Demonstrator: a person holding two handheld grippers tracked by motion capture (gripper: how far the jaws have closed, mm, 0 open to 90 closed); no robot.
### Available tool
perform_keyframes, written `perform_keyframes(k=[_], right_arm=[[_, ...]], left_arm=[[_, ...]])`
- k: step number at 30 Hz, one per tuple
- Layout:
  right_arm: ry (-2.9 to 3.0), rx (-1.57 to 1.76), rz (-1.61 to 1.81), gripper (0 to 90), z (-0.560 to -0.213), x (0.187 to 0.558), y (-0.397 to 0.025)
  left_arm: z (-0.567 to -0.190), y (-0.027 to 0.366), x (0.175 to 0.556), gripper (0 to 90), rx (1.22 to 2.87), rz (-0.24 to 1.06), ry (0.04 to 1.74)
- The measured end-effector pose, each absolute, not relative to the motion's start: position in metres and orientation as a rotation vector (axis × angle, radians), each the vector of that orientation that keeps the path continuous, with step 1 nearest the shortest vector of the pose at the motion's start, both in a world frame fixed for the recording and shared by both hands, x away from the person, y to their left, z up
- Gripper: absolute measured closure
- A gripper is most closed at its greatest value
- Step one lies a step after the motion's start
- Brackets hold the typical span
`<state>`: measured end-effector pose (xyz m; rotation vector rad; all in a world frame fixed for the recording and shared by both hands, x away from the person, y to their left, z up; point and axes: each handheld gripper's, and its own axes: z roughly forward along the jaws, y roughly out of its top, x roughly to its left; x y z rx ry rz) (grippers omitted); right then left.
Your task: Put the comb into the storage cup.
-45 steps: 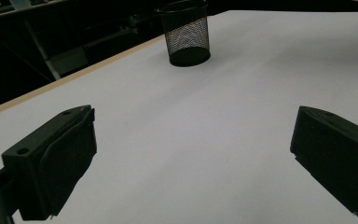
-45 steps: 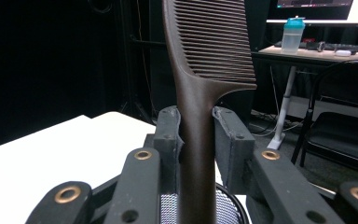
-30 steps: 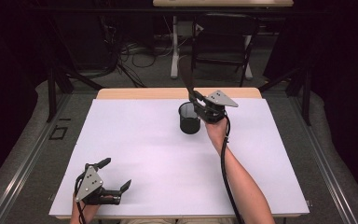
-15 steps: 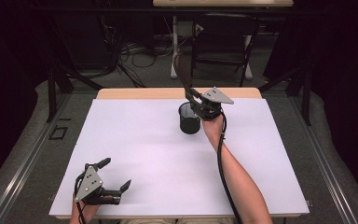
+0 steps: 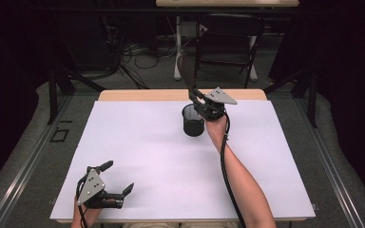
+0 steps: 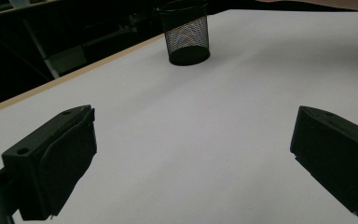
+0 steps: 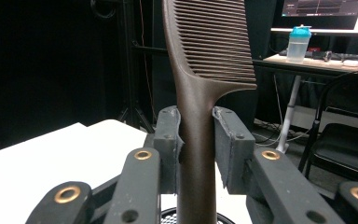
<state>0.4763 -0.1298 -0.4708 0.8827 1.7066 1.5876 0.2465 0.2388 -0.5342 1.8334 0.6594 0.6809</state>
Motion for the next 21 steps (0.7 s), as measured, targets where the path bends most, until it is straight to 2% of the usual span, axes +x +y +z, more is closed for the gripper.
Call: perform_keyframes(k=[21], right_arm=[[1.720, 0.854, 1.579, 72.4, -0.4771, 0.4839, -0.1238]], left_arm=[[-0.5341, 0.2397, 0.2462, 0.4, 1.831, 0.683, 0.663]])
